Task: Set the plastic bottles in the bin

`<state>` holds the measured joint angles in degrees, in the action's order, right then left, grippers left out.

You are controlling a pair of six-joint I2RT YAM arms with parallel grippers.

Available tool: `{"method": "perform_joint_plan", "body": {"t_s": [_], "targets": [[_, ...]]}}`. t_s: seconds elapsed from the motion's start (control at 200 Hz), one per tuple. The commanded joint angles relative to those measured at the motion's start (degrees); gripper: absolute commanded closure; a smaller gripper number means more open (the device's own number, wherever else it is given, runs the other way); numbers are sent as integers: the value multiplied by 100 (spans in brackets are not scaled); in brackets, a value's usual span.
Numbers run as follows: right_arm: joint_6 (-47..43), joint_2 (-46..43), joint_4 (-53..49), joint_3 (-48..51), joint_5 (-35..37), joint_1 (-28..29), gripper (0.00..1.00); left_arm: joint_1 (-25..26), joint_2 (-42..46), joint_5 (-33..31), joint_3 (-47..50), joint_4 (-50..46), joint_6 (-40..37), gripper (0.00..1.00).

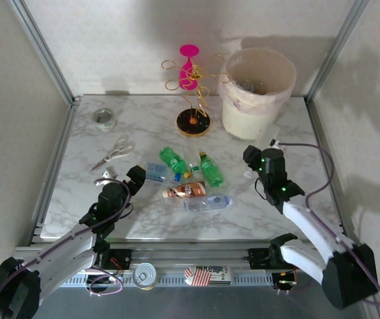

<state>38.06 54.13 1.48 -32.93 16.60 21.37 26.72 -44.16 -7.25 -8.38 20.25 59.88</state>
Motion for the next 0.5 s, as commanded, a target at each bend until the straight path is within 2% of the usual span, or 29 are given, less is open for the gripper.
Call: {"method": "perform_joint_plan", "body": {"t_s": [0.0,0.1,0.215,0.351,0.496], "targets": [[-489,-543,-180,-417,216,-23,60,-62,-72,-5,65,255,24,0],[-833,-708,-220,-960,156,-25,60,-62,-162,30,60,351,26,0],[-1324,-439,-148,-1689,54,-27,60,-62,-255,87,22,418,8,0],[-1916,343,31,-2736,-2,-27,59,-64,-273,136,-23,425,-11,0],[-2484,1664,-45,-4212,-139,-51,58,-62,-186,162,5,386,67,0]]}}
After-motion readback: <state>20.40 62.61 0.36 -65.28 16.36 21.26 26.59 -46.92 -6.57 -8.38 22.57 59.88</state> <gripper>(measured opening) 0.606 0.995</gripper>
